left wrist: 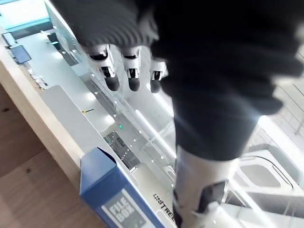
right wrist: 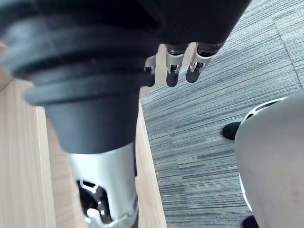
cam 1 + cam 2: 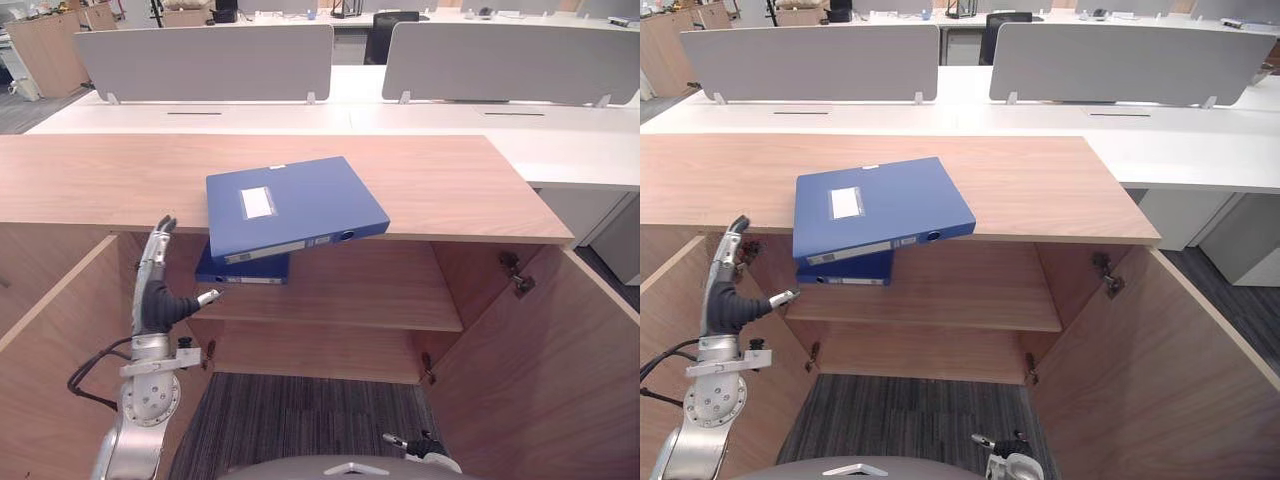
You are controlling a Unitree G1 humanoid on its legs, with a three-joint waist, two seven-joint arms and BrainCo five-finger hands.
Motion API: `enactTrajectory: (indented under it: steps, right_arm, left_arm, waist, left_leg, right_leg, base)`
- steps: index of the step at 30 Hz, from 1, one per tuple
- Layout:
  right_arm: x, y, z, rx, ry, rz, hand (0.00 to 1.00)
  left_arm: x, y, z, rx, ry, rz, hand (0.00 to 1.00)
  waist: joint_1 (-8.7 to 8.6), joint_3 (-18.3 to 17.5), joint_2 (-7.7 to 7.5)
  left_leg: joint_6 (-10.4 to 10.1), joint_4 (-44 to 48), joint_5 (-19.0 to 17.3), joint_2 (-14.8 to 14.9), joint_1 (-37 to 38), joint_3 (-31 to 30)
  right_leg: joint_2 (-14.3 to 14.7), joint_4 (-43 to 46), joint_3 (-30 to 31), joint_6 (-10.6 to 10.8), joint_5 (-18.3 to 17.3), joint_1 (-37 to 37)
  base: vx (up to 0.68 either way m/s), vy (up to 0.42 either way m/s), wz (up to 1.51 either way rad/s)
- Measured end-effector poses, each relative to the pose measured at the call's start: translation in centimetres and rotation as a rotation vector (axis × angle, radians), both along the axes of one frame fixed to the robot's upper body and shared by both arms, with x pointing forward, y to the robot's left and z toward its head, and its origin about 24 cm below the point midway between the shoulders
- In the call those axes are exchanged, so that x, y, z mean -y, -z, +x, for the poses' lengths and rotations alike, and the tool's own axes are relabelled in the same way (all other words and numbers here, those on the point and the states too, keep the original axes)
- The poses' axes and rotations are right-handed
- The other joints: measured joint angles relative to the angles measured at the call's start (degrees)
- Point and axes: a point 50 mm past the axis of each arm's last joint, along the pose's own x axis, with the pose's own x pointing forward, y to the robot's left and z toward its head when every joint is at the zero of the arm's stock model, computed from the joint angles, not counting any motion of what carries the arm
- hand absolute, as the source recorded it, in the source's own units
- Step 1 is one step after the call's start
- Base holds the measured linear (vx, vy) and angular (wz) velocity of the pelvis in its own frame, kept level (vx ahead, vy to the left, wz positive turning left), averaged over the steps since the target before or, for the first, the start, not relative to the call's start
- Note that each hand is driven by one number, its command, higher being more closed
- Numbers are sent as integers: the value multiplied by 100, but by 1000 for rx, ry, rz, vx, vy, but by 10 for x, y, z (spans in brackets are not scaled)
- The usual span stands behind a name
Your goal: Walk over to the cabinet, pick up the folder, carry it to the office cabinet, place the folder inside the office cabinet, then close the office cabinet door
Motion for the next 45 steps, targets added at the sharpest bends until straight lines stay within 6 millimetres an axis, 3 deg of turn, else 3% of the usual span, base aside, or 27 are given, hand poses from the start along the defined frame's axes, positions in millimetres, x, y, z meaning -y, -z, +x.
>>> enactTrajectory:
  steps: [14,21,27,45]
  right_arm:
    - [16,-1,-3,-29,-22,-44,0]
    - [17,0,-8,-47,-19,-44,0]
    - [17,1,-10,-53,-18,-42,0]
    - [17,1,-13,-61,-4,-34,0]
  left_arm:
    - [41,-25,21,188,86,374,0]
    - [54,-15,30,167,101,499,0]
    - [51,-2,38,100,49,557,0]
    - [39,11,62,27,-87,723,0]
  waist:
    - [-216,4,-23]
    - [-376,11,-34]
    - [-437,9,-35]
    - [-544,-21,-30]
  left_leg:
    - [56,31,-50,-51,1,-15]
    - [60,-1,-60,-67,2,-8]
    - [63,-1,-70,-77,2,20]
    - [84,-4,-95,-90,-13,106]
  right_leg:
    - [18,-401,192,19,256,78]
    - [5,-497,217,10,282,91]
    - [-5,-524,248,26,302,90]
    - [-6,-642,330,40,412,94]
  base:
    - [11,5,-7]
    - [-19,-1,-1]
    - [-10,-1,-1]
    - [-1,-3,-2]
